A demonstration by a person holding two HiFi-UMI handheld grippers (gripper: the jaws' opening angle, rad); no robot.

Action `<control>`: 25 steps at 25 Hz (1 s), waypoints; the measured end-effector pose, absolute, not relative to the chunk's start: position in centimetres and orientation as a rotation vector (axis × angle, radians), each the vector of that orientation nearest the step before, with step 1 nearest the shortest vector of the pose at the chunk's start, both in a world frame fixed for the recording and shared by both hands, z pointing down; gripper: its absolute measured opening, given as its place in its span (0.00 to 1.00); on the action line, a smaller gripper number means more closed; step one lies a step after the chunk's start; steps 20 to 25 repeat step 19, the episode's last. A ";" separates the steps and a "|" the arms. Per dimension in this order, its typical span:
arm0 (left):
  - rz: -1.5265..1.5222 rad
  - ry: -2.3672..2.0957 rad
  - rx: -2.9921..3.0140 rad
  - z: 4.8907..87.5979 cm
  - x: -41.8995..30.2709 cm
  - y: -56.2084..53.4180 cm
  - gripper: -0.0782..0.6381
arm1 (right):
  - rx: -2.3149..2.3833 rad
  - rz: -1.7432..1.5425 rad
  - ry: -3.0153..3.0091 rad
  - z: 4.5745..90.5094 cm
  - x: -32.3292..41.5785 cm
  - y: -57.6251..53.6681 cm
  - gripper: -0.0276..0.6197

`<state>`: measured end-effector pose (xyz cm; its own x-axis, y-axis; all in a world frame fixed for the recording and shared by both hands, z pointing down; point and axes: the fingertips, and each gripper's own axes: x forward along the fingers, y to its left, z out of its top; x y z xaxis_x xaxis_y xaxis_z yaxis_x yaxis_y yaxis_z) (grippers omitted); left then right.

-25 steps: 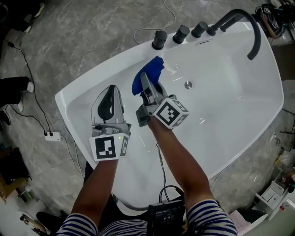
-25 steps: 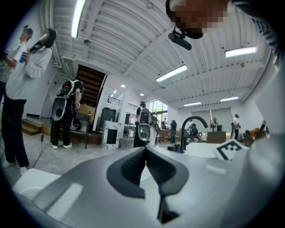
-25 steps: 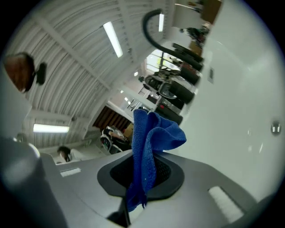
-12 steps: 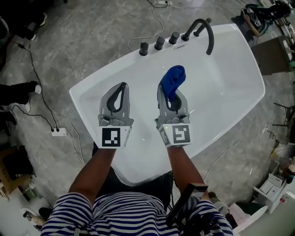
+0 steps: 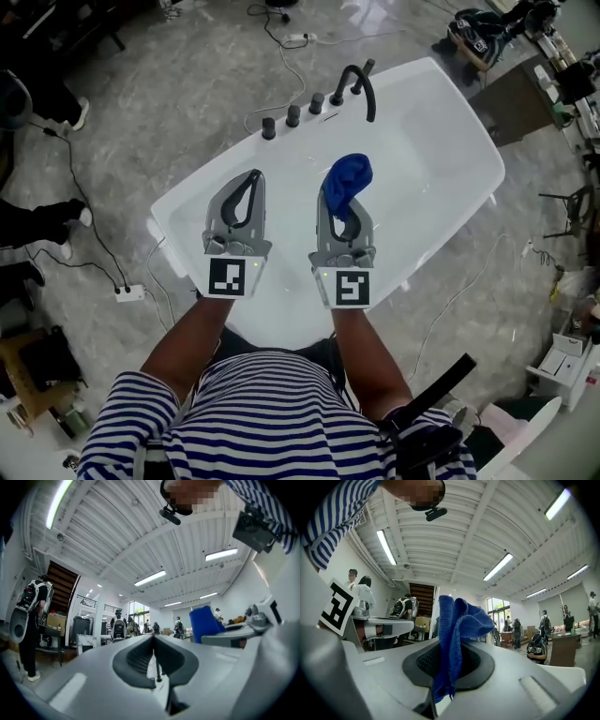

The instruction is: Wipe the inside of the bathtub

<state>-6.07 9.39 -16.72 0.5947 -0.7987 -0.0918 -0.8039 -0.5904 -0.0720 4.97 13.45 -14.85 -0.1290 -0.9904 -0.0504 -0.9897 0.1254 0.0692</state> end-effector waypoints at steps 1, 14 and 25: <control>0.075 1.345 -2.705 -17.3 -5.7 9.7 0.11 | 2.080 -0.144 -2.346 -15.5 5.3 13.8 0.11; 0.140 1.237 -2.727 -21.3 -1.7 12.7 0.11 | 2.112 -0.218 -2.369 -20.3 6.5 16.2 0.11; 0.152 1.224 -2.715 -21.7 -2.5 12.8 0.11 | 2.105 -0.219 -2.379 -20.4 5.3 16.4 0.11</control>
